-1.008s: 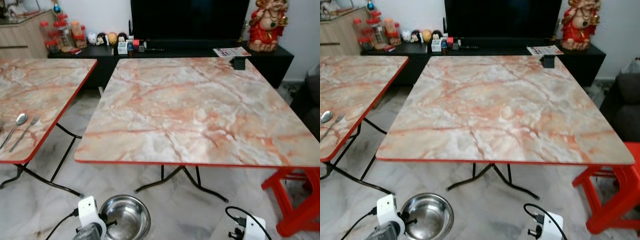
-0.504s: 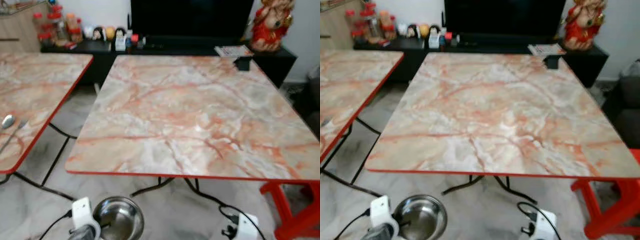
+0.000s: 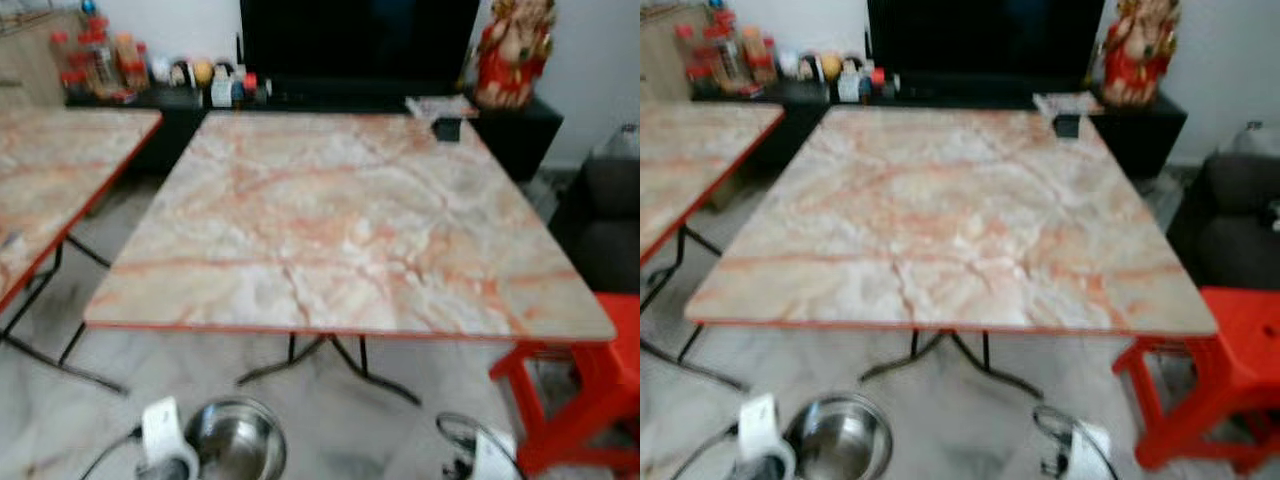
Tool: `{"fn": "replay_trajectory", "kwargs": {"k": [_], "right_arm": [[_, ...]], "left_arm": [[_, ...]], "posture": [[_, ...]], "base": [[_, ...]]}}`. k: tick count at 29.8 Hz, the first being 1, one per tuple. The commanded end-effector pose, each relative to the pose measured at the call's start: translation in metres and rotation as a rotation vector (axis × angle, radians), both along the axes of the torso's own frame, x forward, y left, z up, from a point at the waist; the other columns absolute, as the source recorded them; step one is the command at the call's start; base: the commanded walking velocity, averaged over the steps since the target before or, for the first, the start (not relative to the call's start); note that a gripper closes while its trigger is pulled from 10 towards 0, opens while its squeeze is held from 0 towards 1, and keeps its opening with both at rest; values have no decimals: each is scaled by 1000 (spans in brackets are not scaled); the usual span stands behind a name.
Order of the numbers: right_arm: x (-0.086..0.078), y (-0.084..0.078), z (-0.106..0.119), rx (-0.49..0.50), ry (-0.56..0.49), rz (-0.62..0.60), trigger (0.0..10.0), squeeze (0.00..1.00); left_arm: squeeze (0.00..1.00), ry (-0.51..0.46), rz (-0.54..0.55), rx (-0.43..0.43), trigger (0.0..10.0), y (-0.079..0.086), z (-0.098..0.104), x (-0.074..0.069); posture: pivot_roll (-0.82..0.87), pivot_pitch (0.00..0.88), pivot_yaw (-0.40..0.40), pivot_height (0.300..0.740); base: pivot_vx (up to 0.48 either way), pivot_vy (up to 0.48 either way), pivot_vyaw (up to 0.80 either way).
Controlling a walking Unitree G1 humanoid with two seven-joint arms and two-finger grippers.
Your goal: Setting the table
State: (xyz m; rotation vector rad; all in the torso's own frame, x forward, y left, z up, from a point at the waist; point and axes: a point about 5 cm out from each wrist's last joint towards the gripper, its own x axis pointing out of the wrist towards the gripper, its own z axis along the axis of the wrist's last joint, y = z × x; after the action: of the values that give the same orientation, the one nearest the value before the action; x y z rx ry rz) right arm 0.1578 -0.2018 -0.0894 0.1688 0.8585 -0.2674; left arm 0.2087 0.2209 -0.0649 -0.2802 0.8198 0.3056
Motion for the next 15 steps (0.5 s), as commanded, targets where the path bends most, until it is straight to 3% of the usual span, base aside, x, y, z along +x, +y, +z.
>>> {"fn": "replay_trajectory", "kwargs": {"k": [1, 15], "right_arm": [[4, -8, 3, -16, -11, -10, 10000, 0], [5, -12, 4, -24, -14, -3, 10000, 0]], "left_arm": [[0, -12, -4, -15, 10000, -6, 2, 5], [0, -12, -10, -11, 10000, -8, 2, 6]], "posture": [[-32, 0, -13, 740], [-39, 0, -17, 740]], "base": [[0, -424, 0], [220, -320, 0]]}}
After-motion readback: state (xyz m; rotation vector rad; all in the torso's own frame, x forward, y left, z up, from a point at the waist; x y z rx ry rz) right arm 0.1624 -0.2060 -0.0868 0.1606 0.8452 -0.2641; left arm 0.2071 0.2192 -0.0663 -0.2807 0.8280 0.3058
